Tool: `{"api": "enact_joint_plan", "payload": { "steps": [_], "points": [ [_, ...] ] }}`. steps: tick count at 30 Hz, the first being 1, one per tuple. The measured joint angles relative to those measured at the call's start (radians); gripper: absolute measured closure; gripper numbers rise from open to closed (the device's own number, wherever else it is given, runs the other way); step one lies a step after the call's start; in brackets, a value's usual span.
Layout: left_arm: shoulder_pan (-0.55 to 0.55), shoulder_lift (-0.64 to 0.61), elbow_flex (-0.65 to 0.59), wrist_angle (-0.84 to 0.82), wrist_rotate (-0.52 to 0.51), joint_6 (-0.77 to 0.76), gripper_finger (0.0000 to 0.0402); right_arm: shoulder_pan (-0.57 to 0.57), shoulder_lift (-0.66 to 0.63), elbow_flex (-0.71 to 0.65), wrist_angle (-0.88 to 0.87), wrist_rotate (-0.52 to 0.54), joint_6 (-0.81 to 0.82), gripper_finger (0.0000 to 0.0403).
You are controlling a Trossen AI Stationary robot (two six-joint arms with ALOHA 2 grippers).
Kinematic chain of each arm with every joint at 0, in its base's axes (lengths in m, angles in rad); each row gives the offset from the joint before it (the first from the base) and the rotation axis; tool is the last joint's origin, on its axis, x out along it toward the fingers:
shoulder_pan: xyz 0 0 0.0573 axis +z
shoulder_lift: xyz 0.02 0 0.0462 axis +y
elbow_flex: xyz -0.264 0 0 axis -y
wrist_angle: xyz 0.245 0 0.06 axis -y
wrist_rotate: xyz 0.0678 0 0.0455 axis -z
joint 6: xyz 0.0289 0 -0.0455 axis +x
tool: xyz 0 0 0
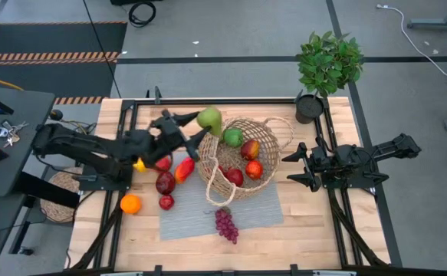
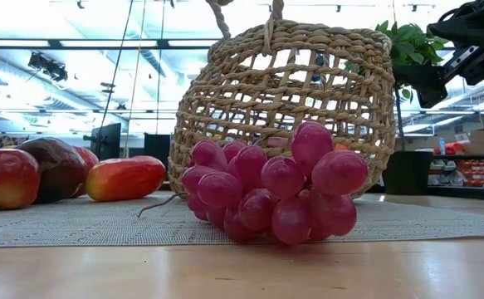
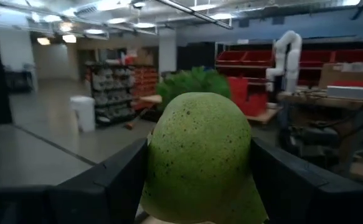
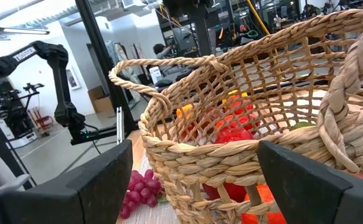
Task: Build produce basket
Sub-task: Put the pear into the brown basket
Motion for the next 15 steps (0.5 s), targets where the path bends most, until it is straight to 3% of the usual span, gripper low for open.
{"api": "enact_joint_plan", "payload": {
  "steps": [15],
  "points": [
    [0.017,0.22,0.0,0.217,0.039,-0.159,0.0138,0.0,0.0,0.0,0.0,0.0,0.0,0.0055]
  ]
}}
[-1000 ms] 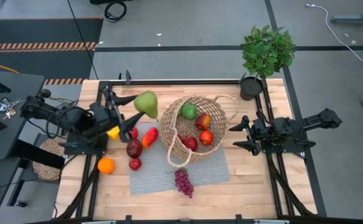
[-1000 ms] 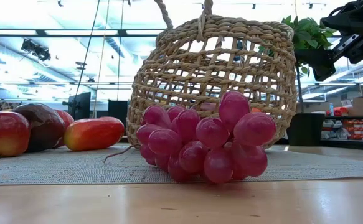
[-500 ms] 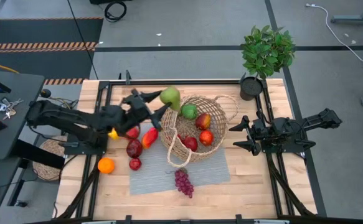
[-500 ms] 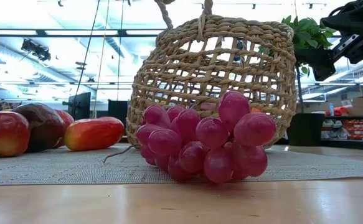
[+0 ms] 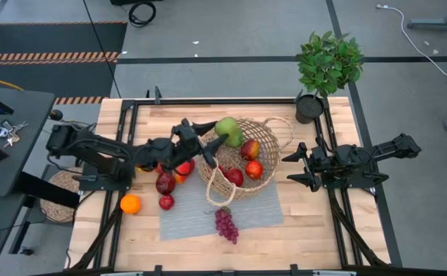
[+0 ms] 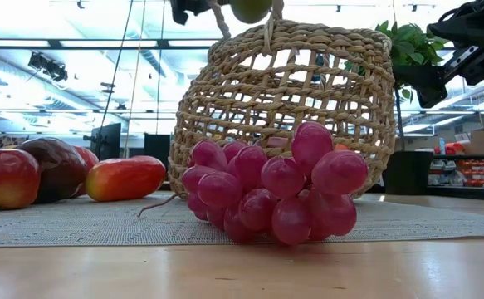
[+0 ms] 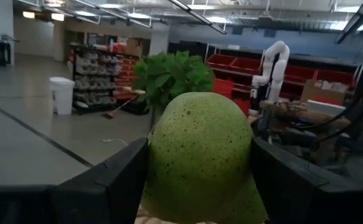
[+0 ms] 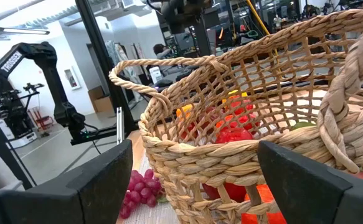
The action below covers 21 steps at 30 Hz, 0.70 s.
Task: Build produce basket
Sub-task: Put the pear into the brown basket
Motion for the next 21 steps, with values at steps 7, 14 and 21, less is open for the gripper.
{"api": "enact_joint_plan", "payload": {
  "steps": [7,14,21],
  "points": [
    [0.022,0.106,0.051,0.079,0.006,-0.029,0.0136,0.0,0.0,0.0,0.0,0.0,0.0,0.0055],
    [0.018,0.222,0.292,-0.233,0.089,0.071,0.0138,0.0,0.0,0.0,0.003,0.0,0.0,0.0055],
    [0.002,0.264,0.429,-0.506,0.117,0.349,0.0138,0.0,0.0,0.0,0.005,0.0,0.0,0.0055]
  ]
}}
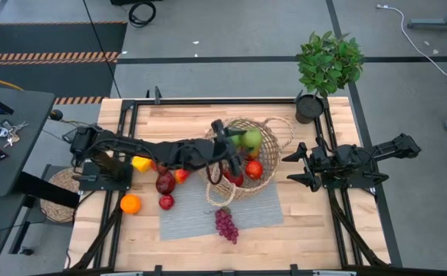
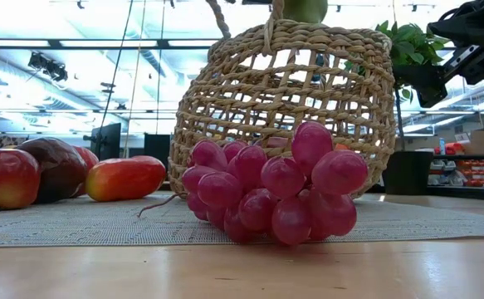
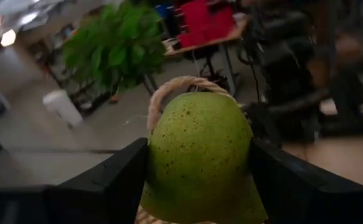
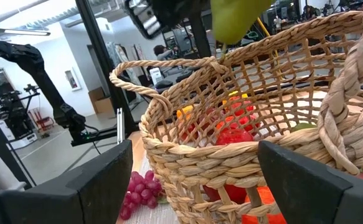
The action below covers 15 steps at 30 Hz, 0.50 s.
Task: Build produce basket
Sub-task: Put the pear into the brown basket
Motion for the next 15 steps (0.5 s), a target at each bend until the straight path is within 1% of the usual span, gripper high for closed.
{"api": "enact_joint_plan", "payload": {
  "steps": [3,8,10,15],
  "points": [
    [-0.014,0.0,0.001,-0.002,0.016,0.177,0.0138,0.0,0.0,0.0,0.001,0.0,0.0,0.0055],
    [-0.043,0.0,0.001,-0.045,0.016,0.574,0.0133,0.0,0.0,0.0,0.001,0.0,0.0,0.0055],
    [-0.05,0.0,0.001,-0.069,0.016,0.705,0.0133,0.0,0.0,0.0,0.001,0.0,0.0,0.0055],
    [-0.058,0.0,0.001,-0.078,0.015,0.93,0.0134,0.0,0.0,0.0,0.001,0.0,0.0,0.0055]
  ]
}}
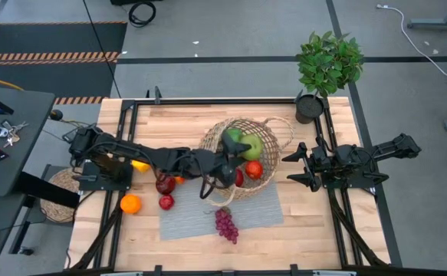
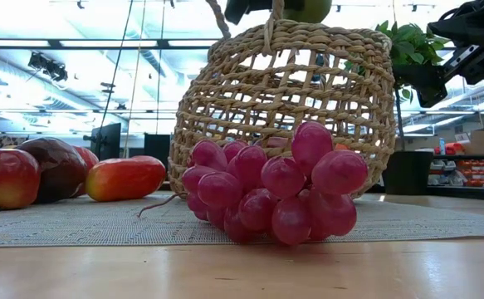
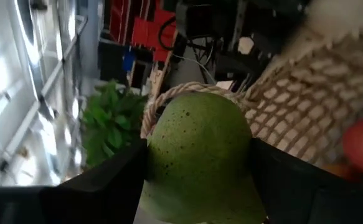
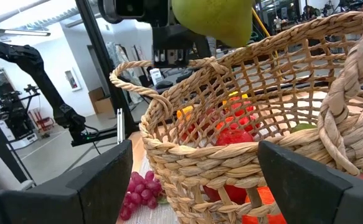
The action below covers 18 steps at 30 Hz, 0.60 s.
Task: Build produce basket
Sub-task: Put the pear into the brown basket
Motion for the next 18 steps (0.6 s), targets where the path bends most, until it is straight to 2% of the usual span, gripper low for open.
{"api": "enact_joint_plan", "payload": {
  "steps": [5,9,12,18],
  "points": [
    [-0.002,0.0,0.0,-0.02,0.001,0.26,0.0131,0.0,0.0,0.0,0.0,0.0,0.0,0.0055],
    [-0.007,0.0,0.0,-0.022,0.001,0.376,0.0133,0.0,0.0,0.0,0.0,0.0,0.0,0.0055],
    [-0.011,0.0,0.0,-0.023,0.001,0.421,0.0132,0.0,0.0,0.0,0.0,0.0,0.0,0.0055],
    [-0.013,0.0,0.0,-0.022,0.0,0.398,0.0131,0.0,0.0,0.0,0.0,0.0,0.0,0.0055]
  ]
}}
